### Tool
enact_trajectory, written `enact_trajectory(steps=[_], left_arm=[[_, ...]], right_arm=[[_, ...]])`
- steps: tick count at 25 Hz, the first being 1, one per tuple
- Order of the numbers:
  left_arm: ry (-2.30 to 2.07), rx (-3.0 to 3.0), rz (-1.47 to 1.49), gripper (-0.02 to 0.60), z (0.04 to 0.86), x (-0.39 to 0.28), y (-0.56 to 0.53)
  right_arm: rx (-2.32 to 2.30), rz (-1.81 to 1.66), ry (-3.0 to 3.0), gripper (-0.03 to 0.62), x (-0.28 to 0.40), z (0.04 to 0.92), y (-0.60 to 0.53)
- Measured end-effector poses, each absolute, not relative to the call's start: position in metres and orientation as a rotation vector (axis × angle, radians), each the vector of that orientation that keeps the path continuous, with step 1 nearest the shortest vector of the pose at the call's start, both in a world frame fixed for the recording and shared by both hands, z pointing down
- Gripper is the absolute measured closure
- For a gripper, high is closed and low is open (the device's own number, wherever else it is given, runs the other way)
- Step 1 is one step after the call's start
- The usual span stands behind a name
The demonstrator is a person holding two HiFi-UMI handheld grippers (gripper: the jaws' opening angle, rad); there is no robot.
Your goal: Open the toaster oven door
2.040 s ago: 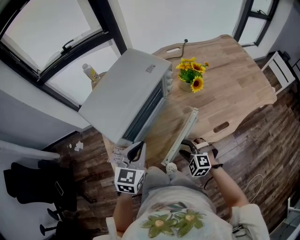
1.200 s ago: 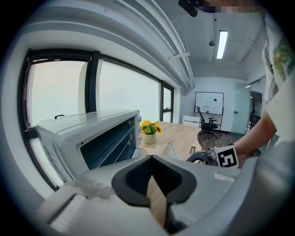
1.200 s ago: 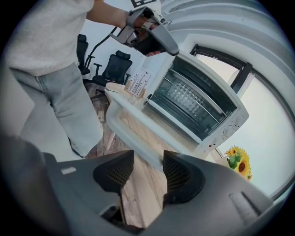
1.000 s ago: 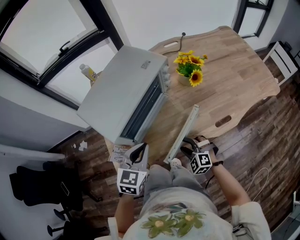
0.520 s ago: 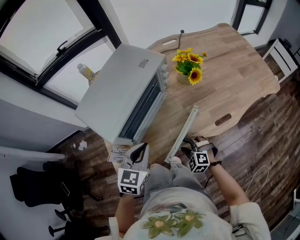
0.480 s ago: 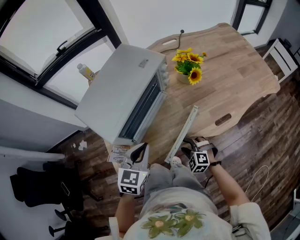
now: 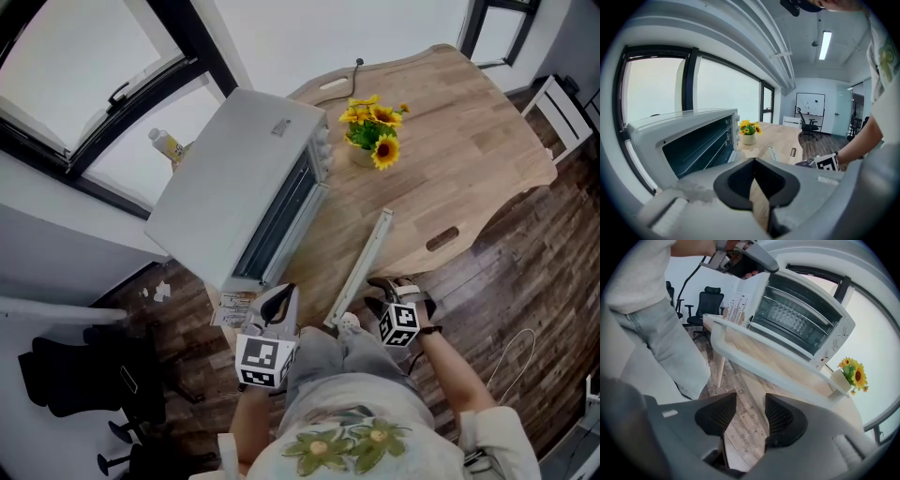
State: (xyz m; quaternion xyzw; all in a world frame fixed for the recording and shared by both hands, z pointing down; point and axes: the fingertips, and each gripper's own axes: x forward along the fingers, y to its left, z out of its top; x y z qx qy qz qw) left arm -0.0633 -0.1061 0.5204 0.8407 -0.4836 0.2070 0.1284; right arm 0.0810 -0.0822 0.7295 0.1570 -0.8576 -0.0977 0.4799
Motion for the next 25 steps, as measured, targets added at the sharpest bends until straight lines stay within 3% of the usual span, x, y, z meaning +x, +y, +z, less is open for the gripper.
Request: enact_trajectory(steps=[10,25], left_arm=[[-1.399,2.454,0.590,0.577,0.520,-0.055,-0.110],[-1.417,2.481,0.537,0.577,0.507,-0.050,-0.115]], right_arm=[[0.627,-0.006,-2.211,0.433,0.094,0.688,-0.101],[0.902,0.173,-2.426,0.584,0.087,0.590,-0.123]])
